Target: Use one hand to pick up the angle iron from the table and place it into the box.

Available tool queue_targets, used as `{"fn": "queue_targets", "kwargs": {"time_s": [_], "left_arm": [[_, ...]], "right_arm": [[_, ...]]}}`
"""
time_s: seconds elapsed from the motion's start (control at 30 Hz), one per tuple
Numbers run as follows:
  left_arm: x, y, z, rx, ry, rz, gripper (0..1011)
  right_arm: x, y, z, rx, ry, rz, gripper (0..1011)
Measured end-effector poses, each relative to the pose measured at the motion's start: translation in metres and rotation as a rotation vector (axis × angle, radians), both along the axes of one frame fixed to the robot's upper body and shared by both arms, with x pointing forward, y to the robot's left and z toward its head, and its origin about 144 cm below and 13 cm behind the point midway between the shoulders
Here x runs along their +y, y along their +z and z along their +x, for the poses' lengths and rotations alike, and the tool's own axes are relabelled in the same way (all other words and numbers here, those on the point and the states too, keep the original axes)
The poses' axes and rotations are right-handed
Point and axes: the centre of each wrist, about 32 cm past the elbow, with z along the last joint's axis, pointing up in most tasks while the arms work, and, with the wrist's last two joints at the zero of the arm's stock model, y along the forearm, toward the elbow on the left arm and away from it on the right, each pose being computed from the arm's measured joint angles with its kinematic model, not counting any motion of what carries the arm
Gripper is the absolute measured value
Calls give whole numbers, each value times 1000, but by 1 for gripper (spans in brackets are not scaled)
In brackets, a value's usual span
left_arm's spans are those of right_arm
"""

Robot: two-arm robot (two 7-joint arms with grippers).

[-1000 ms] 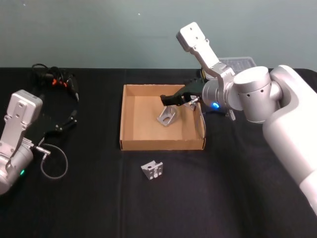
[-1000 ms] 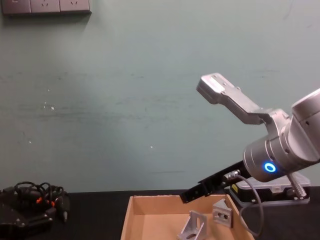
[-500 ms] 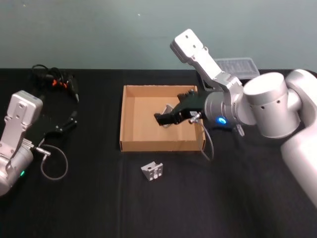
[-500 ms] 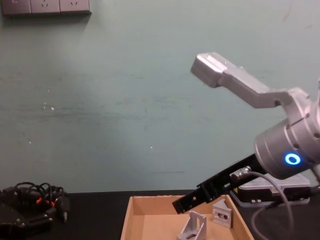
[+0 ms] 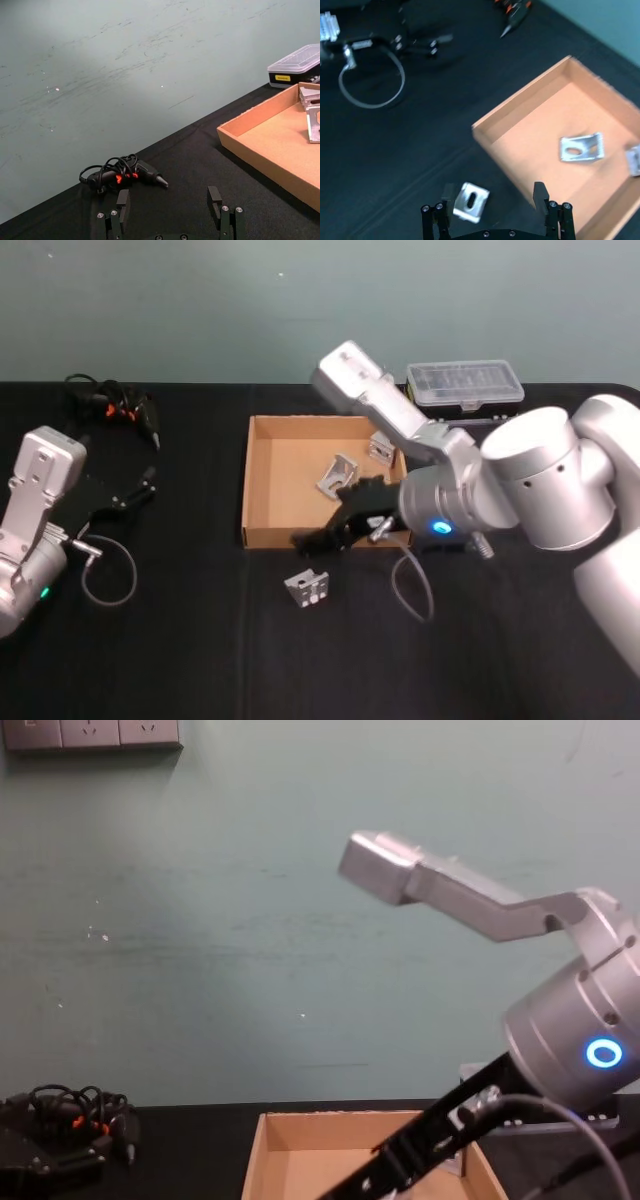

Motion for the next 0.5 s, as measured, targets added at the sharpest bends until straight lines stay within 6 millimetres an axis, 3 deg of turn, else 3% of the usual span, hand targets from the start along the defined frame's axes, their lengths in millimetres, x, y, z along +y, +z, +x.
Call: {"fn": "queue_targets", "kwargs": {"time_s": [0.5], "left_arm": [[0, 0, 0, 0, 0, 0, 1011]], "right_arm": [[24, -9, 11, 177, 51, -98, 1000]]}}
